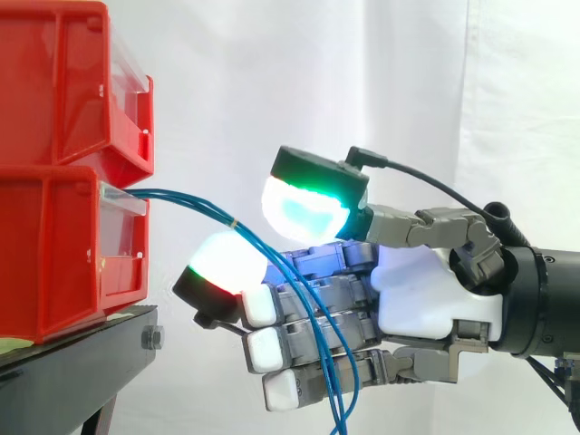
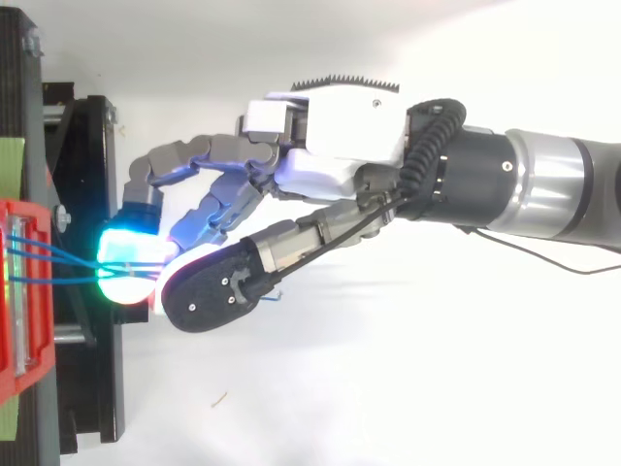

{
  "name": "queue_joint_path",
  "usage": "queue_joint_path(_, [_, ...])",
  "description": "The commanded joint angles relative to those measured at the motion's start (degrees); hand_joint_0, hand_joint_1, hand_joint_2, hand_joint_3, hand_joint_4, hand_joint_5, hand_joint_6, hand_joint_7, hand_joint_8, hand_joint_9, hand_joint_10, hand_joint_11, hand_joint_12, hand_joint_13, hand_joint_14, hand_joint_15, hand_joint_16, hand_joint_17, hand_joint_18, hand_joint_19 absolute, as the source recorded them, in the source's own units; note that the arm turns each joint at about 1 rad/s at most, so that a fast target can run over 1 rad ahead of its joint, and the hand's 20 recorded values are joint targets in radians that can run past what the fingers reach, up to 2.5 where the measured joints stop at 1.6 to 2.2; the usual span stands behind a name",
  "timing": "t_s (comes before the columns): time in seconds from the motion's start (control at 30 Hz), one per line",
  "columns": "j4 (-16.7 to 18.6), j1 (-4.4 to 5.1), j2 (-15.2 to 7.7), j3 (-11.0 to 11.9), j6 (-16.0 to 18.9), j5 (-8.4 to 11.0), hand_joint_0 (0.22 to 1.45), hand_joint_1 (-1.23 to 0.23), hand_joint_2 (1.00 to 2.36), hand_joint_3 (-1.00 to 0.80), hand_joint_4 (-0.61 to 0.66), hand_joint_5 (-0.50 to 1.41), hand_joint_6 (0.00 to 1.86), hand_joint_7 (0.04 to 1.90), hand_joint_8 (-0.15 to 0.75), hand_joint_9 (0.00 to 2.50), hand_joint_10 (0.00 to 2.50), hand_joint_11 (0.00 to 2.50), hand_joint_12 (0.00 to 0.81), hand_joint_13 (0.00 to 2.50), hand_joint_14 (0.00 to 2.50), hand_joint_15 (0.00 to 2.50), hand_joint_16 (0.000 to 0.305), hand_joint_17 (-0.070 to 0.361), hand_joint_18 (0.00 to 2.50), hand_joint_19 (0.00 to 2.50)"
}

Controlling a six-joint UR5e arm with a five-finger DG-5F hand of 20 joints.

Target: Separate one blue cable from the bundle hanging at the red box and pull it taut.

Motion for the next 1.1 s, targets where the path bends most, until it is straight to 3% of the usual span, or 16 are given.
queue_joint_path(0.0, [-0.16,0.02,-0.01,0.01,-1.19,-0.08,0.71,-0.71,1.01,-0.21,0.21,-0.12,0.53,1.16,0.339,0.89,0.01,0.59,0.340,0.96,0.02,0.46,0.034,0.076,0.75,0.48])
queue_joint_path(0.3, [-1.04,-0.24,0.08,0.01,-2.16,-0.17,0.70,-0.71,1.01,-0.23,0.19,-0.13,0.63,1.02,0.335,0.90,0.01,0.62,0.341,0.97,0.02,0.48,0.034,0.076,0.76,0.49])
queue_joint_path(0.57, [-5.26,-0.59,1.66,0.01,-3.39,-0.17,0.63,-0.70,1.01,-0.40,0.19,-0.15,0.71,0.92,0.336,0.90,0.01,0.64,0.341,0.97,0.02,0.50,0.033,0.073,0.76,0.51])
queue_joint_path(0.77, [-6.31,-0.59,2.36,0.01,-3.74,0.01,0.61,-0.64,1.00,-0.46,0.18,-0.15,0.77,0.85,0.341,0.92,0.01,0.66,0.344,0.99,0.02,0.51,0.033,0.073,0.76,0.52])
queue_joint_path(0.9, [-6.57,-0.68,2.45,0.01,-3.83,0.10,0.62,-0.63,1.01,-0.40,0.16,-0.16,0.82,0.85,0.343,0.94,0.01,0.67,0.347,1.00,0.02,0.52,0.033,0.074,0.77,0.52])
queue_joint_path(0.97, [-6.66,-0.68,2.36,0.01,-3.83,0.10,0.64,-0.74,1.01,-0.26,0.14,-0.19,0.87,0.81,0.349,0.93,0.01,0.71,0.362,1.01,0.02,0.54,0.035,0.079,0.79,0.52])
queue_joint_path(1.07, [-6.66,-0.33,2.36,0.09,-3.83,0.10,0.65,-0.78,1.01,-0.19,0.11,-0.20,0.89,0.79,0.346,0.93,0.01,0.77,0.367,1.04,0.02,0.56,0.036,0.081,0.81,0.52])
